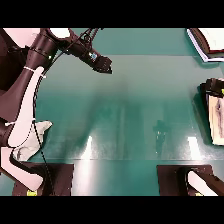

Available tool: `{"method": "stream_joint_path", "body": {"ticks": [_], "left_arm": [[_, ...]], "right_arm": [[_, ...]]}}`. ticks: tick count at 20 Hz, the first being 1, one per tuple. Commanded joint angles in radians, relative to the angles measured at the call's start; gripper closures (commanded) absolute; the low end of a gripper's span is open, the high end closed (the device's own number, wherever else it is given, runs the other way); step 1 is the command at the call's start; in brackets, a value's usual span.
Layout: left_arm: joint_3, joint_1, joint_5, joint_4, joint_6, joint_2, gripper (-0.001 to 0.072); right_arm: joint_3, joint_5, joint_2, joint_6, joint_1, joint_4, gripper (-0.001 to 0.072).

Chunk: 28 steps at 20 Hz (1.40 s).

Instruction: Fold the shirts.

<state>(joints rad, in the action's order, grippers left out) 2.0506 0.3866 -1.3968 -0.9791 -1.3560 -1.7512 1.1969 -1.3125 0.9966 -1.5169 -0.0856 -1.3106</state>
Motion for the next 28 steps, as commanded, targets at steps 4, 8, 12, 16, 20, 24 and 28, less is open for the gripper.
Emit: {"method": "stream_joint_path", "body": {"ticks": [4,8,12,16,20,24,28], "left_arm": [[0.000,0.000,0.003,0.000,0.000,0.001,0.0676],[0.000,0.000,0.003,0.000,0.000,0.001,0.0676],[0.000,0.000,0.007,0.001,0.000,0.001,0.0676],[0.003,-0.008,0.018,0.006,-0.007,0.005,0.0677],[0.003,-0.058,-0.252,-0.455,-0.069,0.160,0.0678],[-0.089,-0.135,-0.370,-0.700,-0.116,0.428,0.0677],[-0.348,-0.222,-0.435,-0.711,-0.134,0.618,0.0512]], "right_arm": [[0.000,0.000,-0.001,0.000,0.003,0.001,0.0691],[0.000,-0.008,-0.001,0.000,0.003,0.001,0.0692],[0.000,-0.054,-0.001,0.000,0.003,0.001,0.0691],[0.000,-0.097,-0.001,0.000,0.002,0.000,0.0691],[0.000,-0.079,-0.001,0.000,0.003,0.002,0.0691],[0.000,-0.048,-0.001,0.000,0.003,0.009,0.0691],[0.000,-0.043,-0.001,0.000,0.003,0.009,0.0691]]}}
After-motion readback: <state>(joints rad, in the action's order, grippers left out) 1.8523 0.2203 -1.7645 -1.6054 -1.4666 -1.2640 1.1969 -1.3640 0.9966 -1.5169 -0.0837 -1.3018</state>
